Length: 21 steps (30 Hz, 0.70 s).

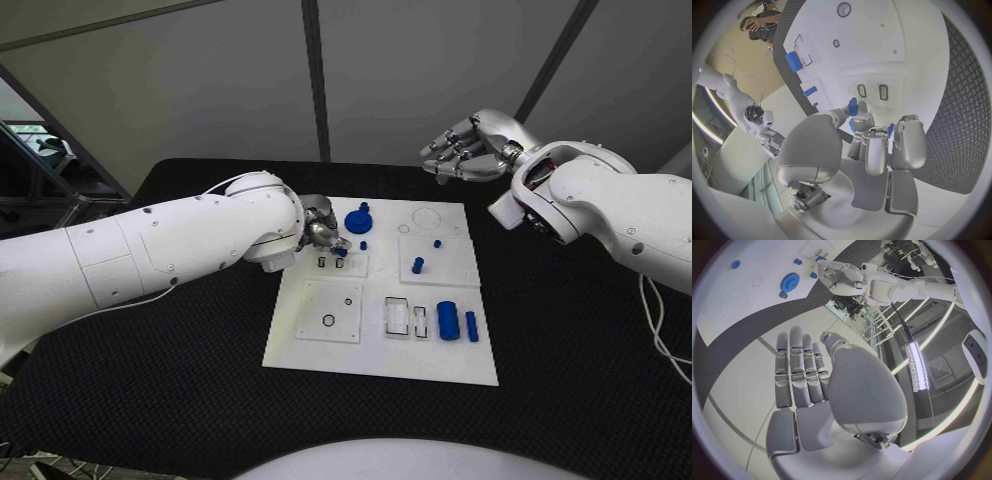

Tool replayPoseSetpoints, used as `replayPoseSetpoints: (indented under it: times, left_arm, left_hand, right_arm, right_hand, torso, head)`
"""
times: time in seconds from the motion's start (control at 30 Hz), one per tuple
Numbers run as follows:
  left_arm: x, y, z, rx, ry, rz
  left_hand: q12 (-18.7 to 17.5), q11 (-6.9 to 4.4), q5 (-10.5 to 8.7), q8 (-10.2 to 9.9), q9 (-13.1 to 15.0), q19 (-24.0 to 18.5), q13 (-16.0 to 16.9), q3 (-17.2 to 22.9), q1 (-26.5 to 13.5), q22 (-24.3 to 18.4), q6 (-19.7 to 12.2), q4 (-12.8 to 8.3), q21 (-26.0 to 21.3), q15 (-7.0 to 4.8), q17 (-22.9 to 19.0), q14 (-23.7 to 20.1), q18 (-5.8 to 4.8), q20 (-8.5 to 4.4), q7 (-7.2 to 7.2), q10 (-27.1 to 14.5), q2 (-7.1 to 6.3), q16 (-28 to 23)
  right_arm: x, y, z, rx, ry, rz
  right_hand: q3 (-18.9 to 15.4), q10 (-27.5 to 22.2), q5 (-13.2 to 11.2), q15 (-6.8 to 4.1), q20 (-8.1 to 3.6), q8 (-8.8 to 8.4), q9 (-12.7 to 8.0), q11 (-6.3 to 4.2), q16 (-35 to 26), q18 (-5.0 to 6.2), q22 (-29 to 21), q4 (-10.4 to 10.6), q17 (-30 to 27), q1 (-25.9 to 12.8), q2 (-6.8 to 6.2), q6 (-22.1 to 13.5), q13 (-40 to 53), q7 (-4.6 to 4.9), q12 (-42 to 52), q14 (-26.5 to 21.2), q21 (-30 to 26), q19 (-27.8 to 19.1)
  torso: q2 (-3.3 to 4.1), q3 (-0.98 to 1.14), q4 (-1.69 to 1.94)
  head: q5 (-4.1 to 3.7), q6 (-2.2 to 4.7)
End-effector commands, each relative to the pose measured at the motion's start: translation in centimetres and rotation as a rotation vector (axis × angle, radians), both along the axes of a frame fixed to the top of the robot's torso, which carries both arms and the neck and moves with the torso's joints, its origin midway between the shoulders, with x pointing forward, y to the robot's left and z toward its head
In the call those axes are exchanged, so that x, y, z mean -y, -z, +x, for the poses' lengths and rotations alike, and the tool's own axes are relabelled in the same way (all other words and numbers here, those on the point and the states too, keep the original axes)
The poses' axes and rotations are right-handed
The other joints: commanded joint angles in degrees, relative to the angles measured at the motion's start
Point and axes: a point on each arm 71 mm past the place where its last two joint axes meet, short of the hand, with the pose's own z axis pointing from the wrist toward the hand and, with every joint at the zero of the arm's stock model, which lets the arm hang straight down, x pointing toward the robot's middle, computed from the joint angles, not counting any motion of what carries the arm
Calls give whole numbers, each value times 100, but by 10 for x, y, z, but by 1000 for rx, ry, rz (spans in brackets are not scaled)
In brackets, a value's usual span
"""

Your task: Assemble the parts on the task board

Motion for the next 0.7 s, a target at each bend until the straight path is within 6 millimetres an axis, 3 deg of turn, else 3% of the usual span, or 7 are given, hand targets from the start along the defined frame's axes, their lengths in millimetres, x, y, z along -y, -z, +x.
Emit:
replayPoseSetpoints:
  times: [0.03, 0.7]
  left_arm:
    - [0, 1, 0, 34, 6, 46]
    - [1, 6, -4, 25, 46, 125]
  left_hand:
    - [24, 5, 14, 37, 14, 47, 9, 814, -69, 17, -41, -779, 31, -4, 1259, 514, 23, -20, 4, 46, 0, 17]
    - [25, 7, 13, 46, 31, 52, 7, 845, -105, 24, -45, -782, 34, -4, 1247, 510, 22, -22, 6, 45, 6, 10]
  right_arm:
    - [-2, -1, 0, 9, -14, -8]
    - [-3, -1, 0, 11, -19, -15]
  right_hand:
    - [25, 24, 14, 42, 40, -25, 7, 9, -26, 19, -5, 3, -7, -29, 29, 19, -9, 10, -33, 17, -19, 11]
    - [24, 26, 25, 46, 43, -28, 7, 14, -39, 18, -10, 16, -5, -61, 29, 20, -12, 14, -38, 23, -30, 14]
  torso:
    - [1, -1, 3]
    - [1, -2, 0]
  head:
    - [10, -5]
    - [7, -31]
